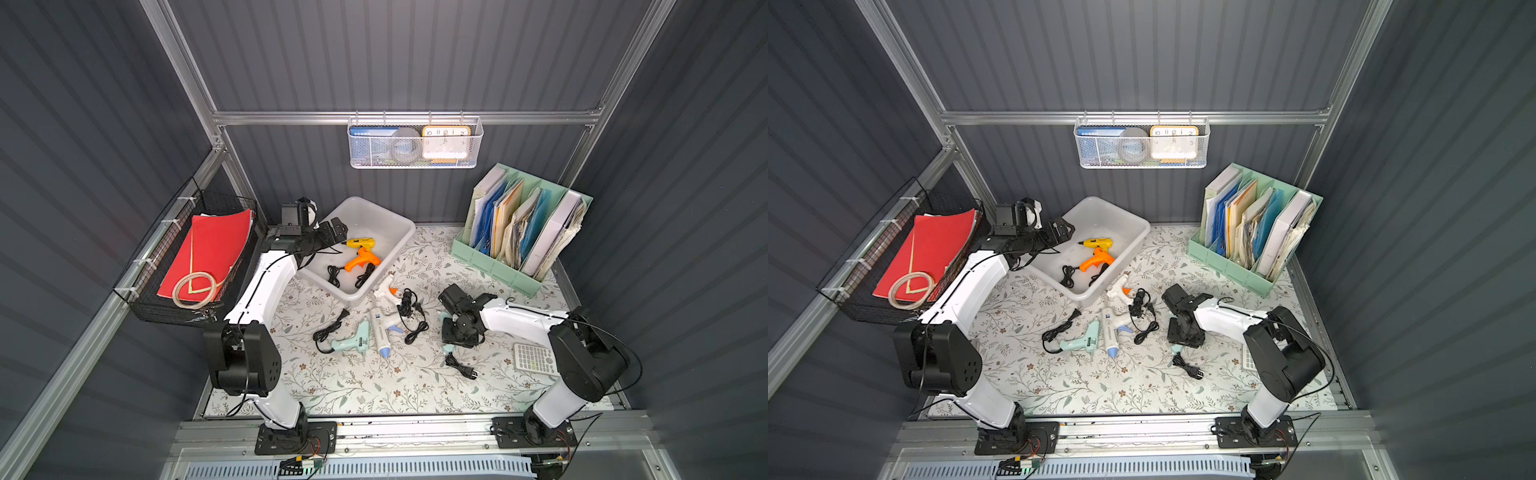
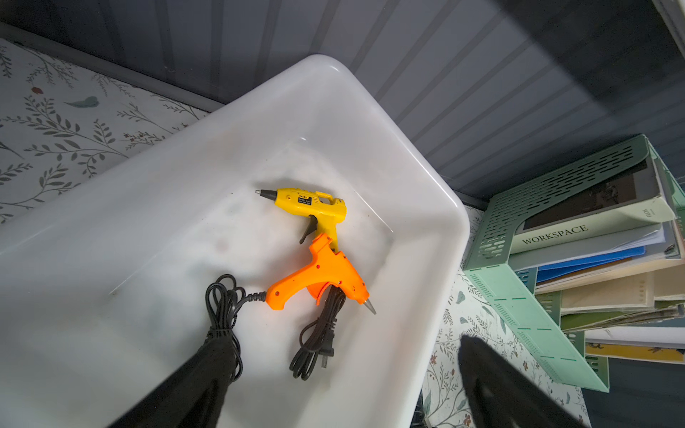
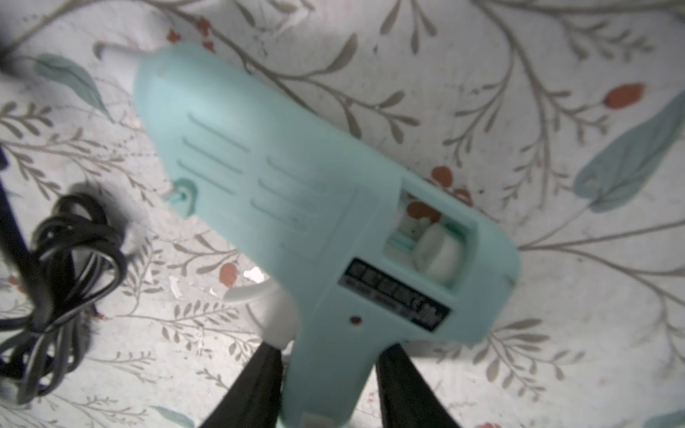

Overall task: Put the hot melt glue gun into the storage box
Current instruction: Pick up the hot melt adhesive gun from the center of the board.

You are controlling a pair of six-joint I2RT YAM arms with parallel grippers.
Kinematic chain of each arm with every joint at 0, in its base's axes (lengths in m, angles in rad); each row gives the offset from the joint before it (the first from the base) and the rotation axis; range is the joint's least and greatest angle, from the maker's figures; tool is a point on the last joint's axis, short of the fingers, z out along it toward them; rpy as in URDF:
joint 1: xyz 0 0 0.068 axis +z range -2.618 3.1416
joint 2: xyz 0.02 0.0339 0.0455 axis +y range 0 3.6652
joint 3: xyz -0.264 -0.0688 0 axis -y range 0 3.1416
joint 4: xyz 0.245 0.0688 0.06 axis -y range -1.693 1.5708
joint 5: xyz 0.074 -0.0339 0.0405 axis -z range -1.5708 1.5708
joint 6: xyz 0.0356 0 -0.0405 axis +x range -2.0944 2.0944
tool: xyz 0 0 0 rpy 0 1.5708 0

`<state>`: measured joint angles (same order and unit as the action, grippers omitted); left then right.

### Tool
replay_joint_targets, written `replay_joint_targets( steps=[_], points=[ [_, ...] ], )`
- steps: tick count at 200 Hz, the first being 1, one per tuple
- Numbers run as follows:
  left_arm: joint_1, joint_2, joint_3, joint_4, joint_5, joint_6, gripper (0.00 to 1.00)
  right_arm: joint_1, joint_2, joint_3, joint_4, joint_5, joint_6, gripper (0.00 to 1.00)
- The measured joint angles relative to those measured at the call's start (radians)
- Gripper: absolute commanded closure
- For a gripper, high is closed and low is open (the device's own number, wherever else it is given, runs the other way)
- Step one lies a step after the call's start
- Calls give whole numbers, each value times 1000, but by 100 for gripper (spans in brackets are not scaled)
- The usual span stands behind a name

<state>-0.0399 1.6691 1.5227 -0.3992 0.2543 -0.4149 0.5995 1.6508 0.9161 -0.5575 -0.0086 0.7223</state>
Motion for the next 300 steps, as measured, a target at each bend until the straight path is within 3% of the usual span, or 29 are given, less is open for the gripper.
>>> replay_joint_targets(
  steps=[54, 92, 125, 180, 236, 300],
  points=[
    [0, 0, -1, 2, 0, -8, 0, 0, -15, -25, 60, -19, -32, 100],
    [-17, 0, -1, 4, 0, -22, 0, 1, -63, -51, 83, 8, -89, 100],
    [-85, 1, 6, -15, 9, -21, 0, 1, -203, -69, 126, 54, -151, 100],
    [-216, 100, 155, -118, 181, 17, 0, 1, -414, -138, 309, 74, -299, 100],
    [-376, 256, 349, -267, 404, 145, 0, 19, -424, -138, 441, 73, -478, 100],
    [-431, 319, 417, -418, 510, 274, 1, 51, -420, -114, 485, 72, -594, 100]
  ],
)
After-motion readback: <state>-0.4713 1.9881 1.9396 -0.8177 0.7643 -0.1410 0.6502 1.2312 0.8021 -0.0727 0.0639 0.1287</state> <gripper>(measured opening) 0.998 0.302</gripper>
